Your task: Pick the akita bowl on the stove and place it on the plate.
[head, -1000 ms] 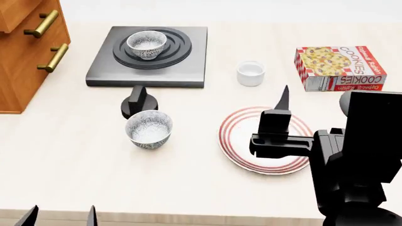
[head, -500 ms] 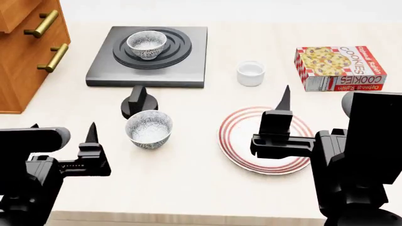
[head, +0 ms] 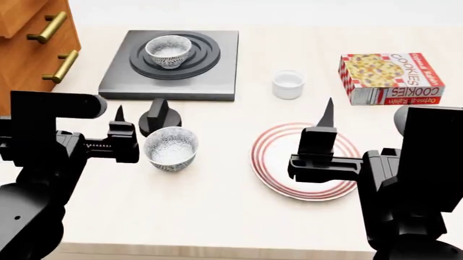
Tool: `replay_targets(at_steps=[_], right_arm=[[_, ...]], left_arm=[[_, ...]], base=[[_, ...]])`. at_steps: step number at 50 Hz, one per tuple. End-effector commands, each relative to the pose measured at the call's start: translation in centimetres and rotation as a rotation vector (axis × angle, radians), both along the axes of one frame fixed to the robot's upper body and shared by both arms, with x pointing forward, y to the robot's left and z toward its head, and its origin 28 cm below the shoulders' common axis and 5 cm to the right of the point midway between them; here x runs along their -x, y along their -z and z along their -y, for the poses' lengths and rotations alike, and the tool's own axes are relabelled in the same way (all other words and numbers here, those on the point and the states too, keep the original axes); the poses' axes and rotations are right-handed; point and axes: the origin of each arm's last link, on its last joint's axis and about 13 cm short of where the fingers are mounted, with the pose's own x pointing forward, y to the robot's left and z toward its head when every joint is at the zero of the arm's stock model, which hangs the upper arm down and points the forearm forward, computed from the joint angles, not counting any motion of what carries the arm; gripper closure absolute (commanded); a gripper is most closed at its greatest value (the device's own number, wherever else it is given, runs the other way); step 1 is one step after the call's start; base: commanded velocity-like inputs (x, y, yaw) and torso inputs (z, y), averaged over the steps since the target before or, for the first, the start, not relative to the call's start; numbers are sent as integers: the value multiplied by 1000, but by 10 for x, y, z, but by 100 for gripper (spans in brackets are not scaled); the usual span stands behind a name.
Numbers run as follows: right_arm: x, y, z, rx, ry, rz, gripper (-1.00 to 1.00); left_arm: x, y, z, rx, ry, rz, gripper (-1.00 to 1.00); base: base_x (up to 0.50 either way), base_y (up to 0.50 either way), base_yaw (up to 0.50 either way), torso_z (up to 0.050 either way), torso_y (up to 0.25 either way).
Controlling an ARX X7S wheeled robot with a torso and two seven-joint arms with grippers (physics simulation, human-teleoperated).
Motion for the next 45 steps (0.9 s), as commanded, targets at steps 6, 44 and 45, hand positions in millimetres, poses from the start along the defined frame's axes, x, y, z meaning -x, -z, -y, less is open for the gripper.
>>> replay_targets(at_steps=[6,44,45], right_arm=[[1,-2,0,-3,-2,-2,-100],[1,-1,0,-9,-2,9,-100],[1,-1,0,-9,-2,8,-100]], left_arm=[[-5,-10,1,-14,4,5,-100],[-3,-11,2,-9,17,4,-100],[-3,-10,2,-10,17,4,-100]], base=[[0,-240,0,0,0],[0,-241,0,0,0],[0,0,0,0,0]])
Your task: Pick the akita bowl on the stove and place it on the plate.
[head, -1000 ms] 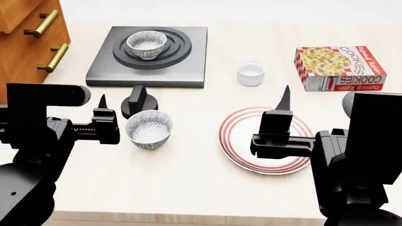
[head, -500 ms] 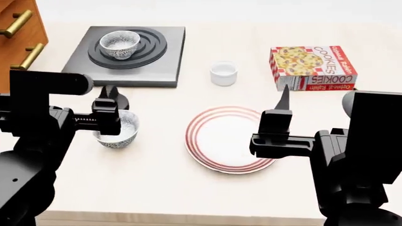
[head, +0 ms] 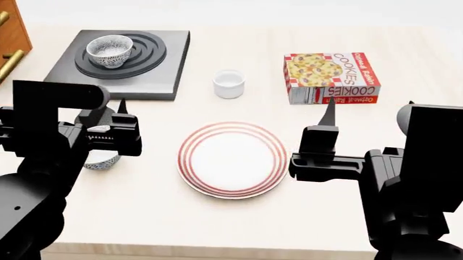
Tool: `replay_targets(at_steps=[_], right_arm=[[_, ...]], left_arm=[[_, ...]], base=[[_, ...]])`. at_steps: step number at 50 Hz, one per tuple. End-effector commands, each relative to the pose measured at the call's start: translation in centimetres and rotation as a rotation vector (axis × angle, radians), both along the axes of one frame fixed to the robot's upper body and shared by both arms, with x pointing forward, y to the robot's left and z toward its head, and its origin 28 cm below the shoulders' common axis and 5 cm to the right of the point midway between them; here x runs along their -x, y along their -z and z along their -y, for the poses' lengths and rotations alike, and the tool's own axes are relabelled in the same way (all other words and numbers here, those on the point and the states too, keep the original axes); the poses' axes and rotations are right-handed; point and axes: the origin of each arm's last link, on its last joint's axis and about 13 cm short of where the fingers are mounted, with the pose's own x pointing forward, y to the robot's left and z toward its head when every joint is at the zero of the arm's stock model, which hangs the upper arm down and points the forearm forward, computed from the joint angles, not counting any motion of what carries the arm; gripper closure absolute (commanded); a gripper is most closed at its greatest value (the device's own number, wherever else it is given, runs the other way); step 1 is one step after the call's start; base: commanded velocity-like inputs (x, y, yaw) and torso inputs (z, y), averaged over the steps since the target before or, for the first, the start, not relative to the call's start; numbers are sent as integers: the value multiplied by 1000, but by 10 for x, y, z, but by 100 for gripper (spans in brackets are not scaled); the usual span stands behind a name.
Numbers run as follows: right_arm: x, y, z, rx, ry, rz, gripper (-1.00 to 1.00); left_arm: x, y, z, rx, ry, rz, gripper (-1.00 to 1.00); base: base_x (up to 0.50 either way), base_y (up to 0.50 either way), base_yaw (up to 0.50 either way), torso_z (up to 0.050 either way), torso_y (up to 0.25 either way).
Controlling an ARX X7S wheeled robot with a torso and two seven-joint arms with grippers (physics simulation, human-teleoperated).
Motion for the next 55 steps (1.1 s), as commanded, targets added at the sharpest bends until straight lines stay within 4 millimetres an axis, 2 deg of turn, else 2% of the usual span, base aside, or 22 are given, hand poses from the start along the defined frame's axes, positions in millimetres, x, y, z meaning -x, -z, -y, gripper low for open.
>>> replay_targets(at_steps=[1,17,55], right_arm=[[0,1,0,-3,-2,1,-100],[-1,1,-1,1,-6,-7,-100],[0,1,-1,0,-5,-7,-100]], left_arm=[[0,0,0,-1,1,1,-100],[2,-2,1,2,10,7,-100],[4,-5,1,12,11,12,-100]], base=[[0,0,0,0,0],[39,0,0,0,0],[266,0,0,0,0]])
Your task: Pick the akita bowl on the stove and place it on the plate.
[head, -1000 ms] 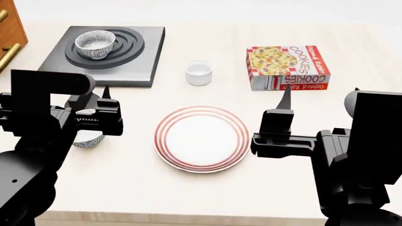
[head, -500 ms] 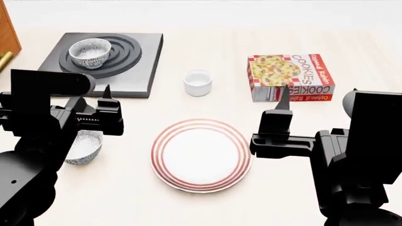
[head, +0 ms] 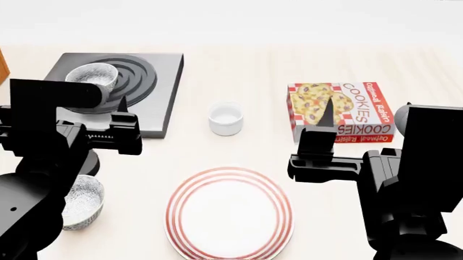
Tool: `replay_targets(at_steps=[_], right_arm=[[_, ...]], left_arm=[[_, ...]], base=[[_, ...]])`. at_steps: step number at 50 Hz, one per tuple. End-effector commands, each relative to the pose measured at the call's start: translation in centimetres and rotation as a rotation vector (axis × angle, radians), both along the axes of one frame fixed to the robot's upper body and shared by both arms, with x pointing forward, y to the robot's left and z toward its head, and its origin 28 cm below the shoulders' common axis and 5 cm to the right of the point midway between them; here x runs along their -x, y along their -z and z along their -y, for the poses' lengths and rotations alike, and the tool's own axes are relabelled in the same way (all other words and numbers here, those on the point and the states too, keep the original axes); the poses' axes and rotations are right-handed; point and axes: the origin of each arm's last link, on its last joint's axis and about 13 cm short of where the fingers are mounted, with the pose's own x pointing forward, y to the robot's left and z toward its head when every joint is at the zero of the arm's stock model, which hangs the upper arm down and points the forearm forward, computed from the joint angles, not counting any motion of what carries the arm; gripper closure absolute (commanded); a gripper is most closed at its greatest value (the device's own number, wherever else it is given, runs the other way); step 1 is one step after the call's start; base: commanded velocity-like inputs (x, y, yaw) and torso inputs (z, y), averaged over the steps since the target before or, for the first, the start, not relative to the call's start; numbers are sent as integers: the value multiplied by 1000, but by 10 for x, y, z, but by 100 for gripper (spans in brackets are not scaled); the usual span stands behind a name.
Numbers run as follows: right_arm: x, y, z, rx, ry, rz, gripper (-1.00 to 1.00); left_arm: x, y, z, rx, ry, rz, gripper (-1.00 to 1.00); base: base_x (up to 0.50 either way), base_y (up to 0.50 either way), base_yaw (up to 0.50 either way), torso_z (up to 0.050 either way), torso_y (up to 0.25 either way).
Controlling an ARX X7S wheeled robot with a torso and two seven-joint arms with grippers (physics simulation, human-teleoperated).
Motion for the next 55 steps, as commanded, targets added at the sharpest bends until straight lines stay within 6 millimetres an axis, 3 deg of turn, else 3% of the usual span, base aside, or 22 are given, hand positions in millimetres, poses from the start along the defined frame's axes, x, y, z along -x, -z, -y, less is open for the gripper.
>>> replay_targets(at_steps=[1,55], right_arm=[[0,0,0,0,0,0,-100],[0,0,0,0,-1,-1,-100]], left_arm=[[1,0,0,1,3,2,-100],[0,-4,0,-3,5,5,-100]], base=[[277,0,0,0,0],[286,0,0,0,0]])
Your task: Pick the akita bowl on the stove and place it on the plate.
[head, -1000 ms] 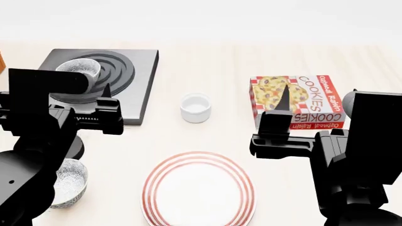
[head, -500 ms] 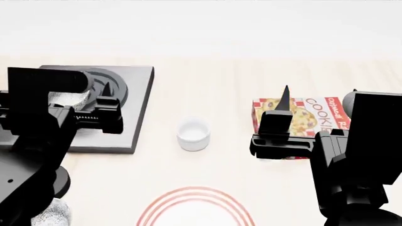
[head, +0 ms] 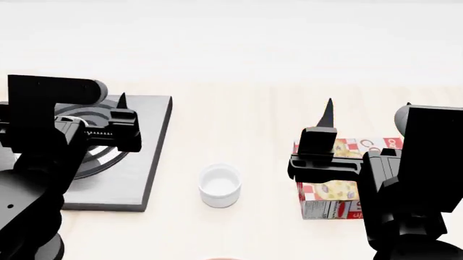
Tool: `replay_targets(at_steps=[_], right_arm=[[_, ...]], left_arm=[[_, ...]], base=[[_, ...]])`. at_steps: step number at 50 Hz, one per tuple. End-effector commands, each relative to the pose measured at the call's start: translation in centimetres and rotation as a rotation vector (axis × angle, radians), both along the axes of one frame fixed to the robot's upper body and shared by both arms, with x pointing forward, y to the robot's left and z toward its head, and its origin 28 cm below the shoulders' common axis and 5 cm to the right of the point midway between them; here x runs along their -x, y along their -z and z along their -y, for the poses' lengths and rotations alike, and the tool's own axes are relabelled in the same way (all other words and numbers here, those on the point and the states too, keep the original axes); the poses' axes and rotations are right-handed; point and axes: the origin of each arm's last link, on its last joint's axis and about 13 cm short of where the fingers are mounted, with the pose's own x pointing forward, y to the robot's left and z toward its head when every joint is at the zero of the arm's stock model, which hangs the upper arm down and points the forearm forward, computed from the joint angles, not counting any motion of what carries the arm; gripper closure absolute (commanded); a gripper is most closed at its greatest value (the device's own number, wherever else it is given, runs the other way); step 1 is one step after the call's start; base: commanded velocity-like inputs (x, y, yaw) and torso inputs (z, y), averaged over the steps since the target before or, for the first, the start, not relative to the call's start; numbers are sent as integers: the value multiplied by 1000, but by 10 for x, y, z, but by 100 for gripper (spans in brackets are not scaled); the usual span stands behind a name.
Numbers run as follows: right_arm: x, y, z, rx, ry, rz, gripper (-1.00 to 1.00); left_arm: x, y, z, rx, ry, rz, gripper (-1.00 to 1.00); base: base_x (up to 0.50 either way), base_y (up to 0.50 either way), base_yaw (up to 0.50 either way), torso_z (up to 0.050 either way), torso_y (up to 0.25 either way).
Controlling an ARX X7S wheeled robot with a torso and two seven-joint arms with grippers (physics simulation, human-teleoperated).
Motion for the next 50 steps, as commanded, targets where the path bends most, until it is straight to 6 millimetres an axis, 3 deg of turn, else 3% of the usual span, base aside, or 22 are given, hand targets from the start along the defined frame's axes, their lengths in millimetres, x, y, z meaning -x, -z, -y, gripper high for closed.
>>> replay_targets(at_steps=[1,14,17,22,26,37,41,50], right_arm=[[0,0,0,1,0,0,-100],[1,-1,0,-3,-1,-1,-100],[0,0,0,-2,-1,-3,-100],[1,-1,-1,-5,-4,2,-100],[0,0,0,-6,-3,3,-100],[1,-1,0,-8,0,8,-100],[1,-1,0,-9,-2,9,-100],[1,-1,0,-10,0,11,-100]], left_arm=[[0,0,0,-1,2,0,-100],[0,1,-1,-9,5,0,-100],[-3,-12,-3,-21,18,16,-100],[-16,-58,-10,-46,39,78,-100],[-22,-83,-16,-62,36,105,-100],[-38,-127,-16,-99,88,112,-100],[-47,-129,-17,-111,68,97,-100],[-73,-114,-21,-98,-62,14,-100]], base=[[293,0,0,0,0],[290,0,0,0,0],[259,0,0,0,0],[2,0,0,0,2],[0,0,0,0,0],[0,0,0,0,0],[0,0,0,0,0],[0,0,0,0,0]])
